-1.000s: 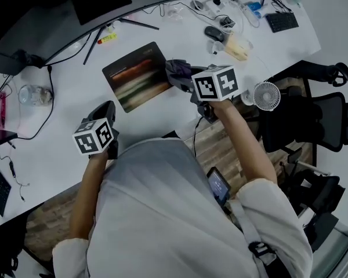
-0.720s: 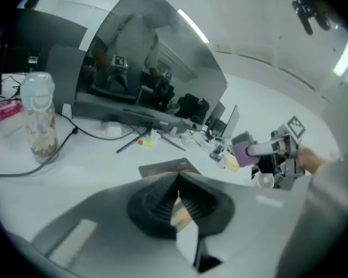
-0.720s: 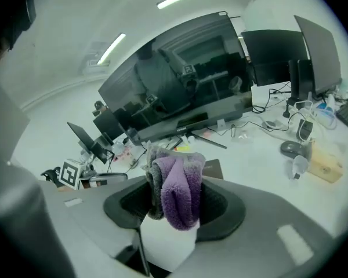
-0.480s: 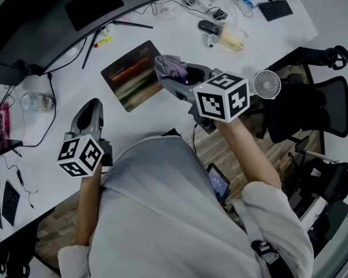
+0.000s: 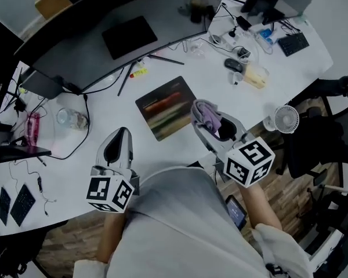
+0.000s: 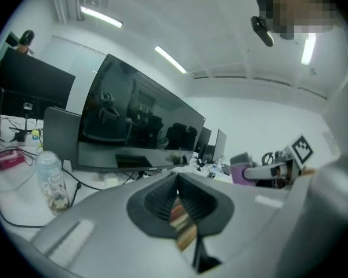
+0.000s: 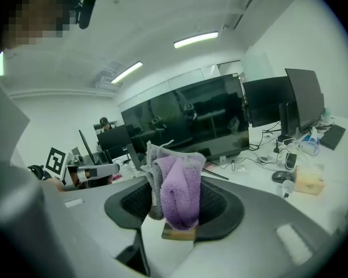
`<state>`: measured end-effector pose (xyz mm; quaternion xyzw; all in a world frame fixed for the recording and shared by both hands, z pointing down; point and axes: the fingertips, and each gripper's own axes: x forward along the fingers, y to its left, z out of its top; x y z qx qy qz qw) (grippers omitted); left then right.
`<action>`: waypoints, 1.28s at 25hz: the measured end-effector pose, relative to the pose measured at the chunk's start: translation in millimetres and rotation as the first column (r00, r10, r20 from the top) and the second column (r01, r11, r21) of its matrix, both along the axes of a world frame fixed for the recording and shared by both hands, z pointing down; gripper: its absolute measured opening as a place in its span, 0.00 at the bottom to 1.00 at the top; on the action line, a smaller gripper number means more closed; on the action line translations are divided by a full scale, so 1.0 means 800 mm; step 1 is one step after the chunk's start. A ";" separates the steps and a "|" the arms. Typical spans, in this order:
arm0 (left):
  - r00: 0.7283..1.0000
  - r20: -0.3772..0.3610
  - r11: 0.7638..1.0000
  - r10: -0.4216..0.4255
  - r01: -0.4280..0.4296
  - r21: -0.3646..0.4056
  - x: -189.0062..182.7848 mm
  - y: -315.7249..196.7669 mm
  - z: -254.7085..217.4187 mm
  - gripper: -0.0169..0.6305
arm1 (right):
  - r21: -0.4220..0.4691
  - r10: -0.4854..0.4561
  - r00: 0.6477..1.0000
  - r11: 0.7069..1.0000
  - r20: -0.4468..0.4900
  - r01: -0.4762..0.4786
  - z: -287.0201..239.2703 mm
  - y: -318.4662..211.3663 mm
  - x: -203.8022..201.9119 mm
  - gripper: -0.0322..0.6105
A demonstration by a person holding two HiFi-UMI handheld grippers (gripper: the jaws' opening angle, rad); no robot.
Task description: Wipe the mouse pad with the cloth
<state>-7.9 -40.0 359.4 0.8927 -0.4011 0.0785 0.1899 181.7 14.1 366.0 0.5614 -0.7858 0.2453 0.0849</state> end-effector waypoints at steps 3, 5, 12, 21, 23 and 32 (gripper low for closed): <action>1.000 0.026 0.998 0.002 -0.004 0.064 -0.004 0.007 -0.022 0.03 | 0.056 0.011 1.000 0.998 0.017 -0.012 -0.019 0.004 -0.015 0.36; 0.999 0.034 0.996 -0.011 0.008 0.094 -0.009 0.014 -0.031 0.03 | 0.073 0.009 1.000 0.997 0.002 -0.009 -0.027 0.011 -0.025 0.35; 1.000 0.018 0.990 -0.019 0.016 0.141 -0.033 0.052 -0.059 0.03 | 0.115 0.065 0.997 0.992 -0.050 -0.059 -0.050 0.056 -0.049 0.34; 0.999 0.028 0.987 -0.033 0.028 0.156 -0.047 0.096 -0.069 0.03 | 0.131 0.069 0.995 0.990 -0.070 -0.059 -0.064 0.101 -0.074 0.34; 0.998 0.034 0.987 -0.048 0.042 0.157 -0.047 0.101 -0.070 0.03 | 0.137 0.066 0.996 0.989 -0.067 -0.056 -0.066 0.103 -0.075 0.34; 0.993 0.059 0.992 -0.098 0.093 0.086 -0.030 0.120 -0.070 0.03 | 0.121 0.047 0.997 0.992 -0.060 -0.040 -0.080 0.107 -0.052 0.33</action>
